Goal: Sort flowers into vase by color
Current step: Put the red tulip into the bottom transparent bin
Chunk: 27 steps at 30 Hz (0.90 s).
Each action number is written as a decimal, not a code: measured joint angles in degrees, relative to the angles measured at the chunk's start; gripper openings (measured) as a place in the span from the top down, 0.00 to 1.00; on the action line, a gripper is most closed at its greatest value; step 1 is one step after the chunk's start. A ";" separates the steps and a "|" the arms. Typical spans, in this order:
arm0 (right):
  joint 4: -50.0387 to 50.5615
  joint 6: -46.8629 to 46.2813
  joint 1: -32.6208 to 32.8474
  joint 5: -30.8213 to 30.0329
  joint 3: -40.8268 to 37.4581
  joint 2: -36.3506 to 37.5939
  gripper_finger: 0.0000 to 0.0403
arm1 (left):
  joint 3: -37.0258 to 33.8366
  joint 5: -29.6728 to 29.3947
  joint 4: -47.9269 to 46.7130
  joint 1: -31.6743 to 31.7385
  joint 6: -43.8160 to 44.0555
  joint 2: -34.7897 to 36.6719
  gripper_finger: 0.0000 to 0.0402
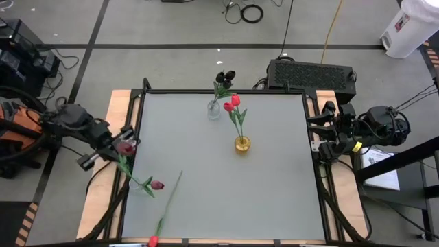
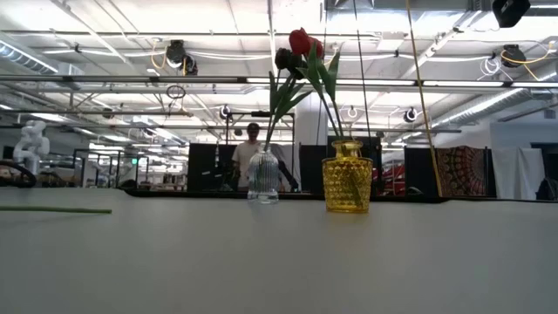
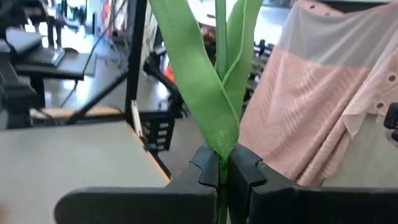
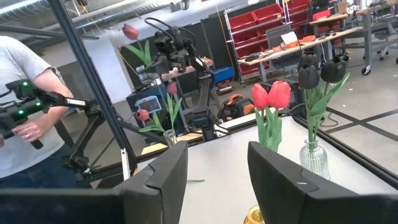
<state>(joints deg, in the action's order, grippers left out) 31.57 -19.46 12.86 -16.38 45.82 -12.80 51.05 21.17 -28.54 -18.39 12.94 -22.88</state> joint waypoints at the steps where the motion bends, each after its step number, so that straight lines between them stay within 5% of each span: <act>1: 0.00 0.02 0.02 0.00 0.00 0.00 0.60 | 0.00 -0.07 0.01 -0.02 -0.19 0.83 0.98; 27: 0.00 0.01 0.00 0.00 0.00 0.00 0.60 | -3.51 2.15 2.02 -0.01 6.42 6.90 0.98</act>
<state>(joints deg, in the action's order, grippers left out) 31.57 -19.45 12.86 -16.38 45.82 -12.80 47.54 23.32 -26.52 -18.40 19.36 -15.98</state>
